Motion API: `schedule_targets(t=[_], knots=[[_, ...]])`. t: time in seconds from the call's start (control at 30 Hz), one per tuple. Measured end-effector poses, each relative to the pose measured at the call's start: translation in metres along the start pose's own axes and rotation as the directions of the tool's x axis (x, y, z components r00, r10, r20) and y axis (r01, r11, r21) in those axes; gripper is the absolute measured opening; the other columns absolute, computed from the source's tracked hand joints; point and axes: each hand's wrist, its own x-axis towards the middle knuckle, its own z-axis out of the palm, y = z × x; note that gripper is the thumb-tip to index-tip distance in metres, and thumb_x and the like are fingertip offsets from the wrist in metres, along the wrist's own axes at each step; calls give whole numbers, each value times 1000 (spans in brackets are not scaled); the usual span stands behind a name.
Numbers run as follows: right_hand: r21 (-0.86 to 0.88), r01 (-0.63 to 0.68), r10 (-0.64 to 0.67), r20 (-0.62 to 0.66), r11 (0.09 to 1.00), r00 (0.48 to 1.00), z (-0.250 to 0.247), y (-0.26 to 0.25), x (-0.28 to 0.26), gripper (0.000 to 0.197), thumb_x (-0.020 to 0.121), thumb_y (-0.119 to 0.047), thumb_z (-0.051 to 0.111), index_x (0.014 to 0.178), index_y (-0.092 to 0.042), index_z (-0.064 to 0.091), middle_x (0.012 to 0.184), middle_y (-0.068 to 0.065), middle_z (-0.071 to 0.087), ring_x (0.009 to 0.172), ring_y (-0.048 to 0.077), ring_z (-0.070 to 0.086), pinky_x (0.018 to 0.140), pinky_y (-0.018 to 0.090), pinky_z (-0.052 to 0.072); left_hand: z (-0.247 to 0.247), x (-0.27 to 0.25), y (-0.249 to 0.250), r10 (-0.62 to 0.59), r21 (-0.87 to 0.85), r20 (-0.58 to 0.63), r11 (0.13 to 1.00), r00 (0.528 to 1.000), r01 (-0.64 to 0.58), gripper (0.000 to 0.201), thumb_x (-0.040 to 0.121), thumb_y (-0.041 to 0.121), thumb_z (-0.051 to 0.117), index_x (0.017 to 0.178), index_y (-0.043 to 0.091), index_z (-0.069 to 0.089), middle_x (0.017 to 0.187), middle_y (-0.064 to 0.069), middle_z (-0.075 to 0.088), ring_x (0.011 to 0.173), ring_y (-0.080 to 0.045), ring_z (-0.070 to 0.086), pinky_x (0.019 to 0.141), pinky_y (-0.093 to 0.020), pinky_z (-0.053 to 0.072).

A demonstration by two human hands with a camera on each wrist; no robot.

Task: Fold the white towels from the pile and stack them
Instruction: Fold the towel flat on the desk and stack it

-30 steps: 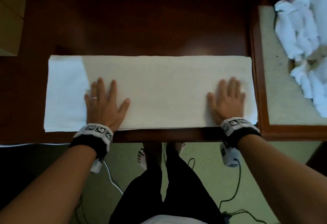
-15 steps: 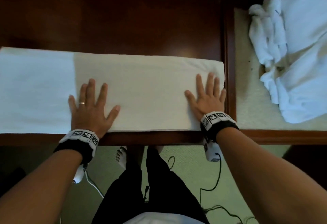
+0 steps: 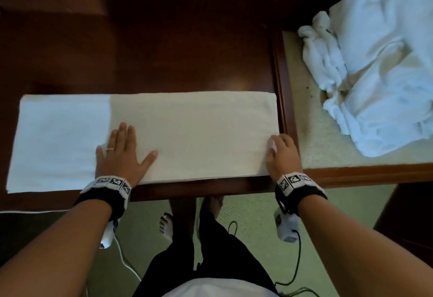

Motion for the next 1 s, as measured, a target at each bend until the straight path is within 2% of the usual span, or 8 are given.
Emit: schedule_targets(t=[0.13,0.37,0.5,0.63,0.7,0.8,0.93,1.0], knots=[[121,-403,379,179,907,908,-14,-17,33,47,92,-12,52,139,-9,47,132,19,56,118,38,54,89,35,44,-6,-1,3,-52,2,42,999,998,52,97,87,82,19,158,24,-10,166,5,-18,154,-19,-4,121,-54,16],[179,-546,424,452,819,785,-11,-17,56,41,81,-24,73,112,-1,61,101,15,65,86,32,62,78,36,51,-15,2,-6,-100,-19,68,995,993,102,99,88,78,34,160,20,-3,167,2,-13,154,-25,0,123,-49,19],[-8,-295,281,338,955,898,-40,-30,87,29,81,-34,70,93,-8,66,86,9,65,73,27,62,59,27,44,-28,1,7,-100,-13,57,995,993,101,84,94,65,43,159,22,13,168,1,0,153,-26,12,119,-46,27],[-122,-92,93,8,988,996,-112,-65,145,38,85,-42,60,106,-9,62,100,13,63,88,35,61,73,38,51,-48,2,28,-83,42,-39,996,996,84,64,96,55,48,151,23,37,163,-1,26,148,-24,28,114,-43,33],[-86,-21,7,-158,996,987,-149,-81,167,41,88,-39,57,118,-11,56,113,15,61,98,37,60,78,41,48,-54,3,32,-90,84,-53,992,995,94,60,96,54,49,147,24,42,159,-2,34,144,-25,33,110,-43,36],[-31,21,-30,-328,999,944,-184,-104,177,32,88,-35,55,110,-13,49,106,16,60,95,39,58,72,39,39,-52,3,31,-17,97,-54,995,998,22,54,91,49,59,138,23,55,151,-3,45,135,-26,46,104,-43,43],[-62,108,-123,-344,992,931,-185,-133,150,26,86,-34,59,99,-17,45,85,7,52,76,32,48,67,36,36,-44,5,28,169,127,78,976,982,-178,40,73,38,67,104,13,75,120,-16,66,93,-39,68,72,-50,58],[-83,197,-213,-308,977,927,-170,-147,126,24,86,-29,61,98,-14,48,77,0,43,71,29,44,64,35,34,-52,7,30,247,191,68,948,967,-256,33,77,39,64,98,15,74,117,-13,66,93,-37,67,73,-46,58]])
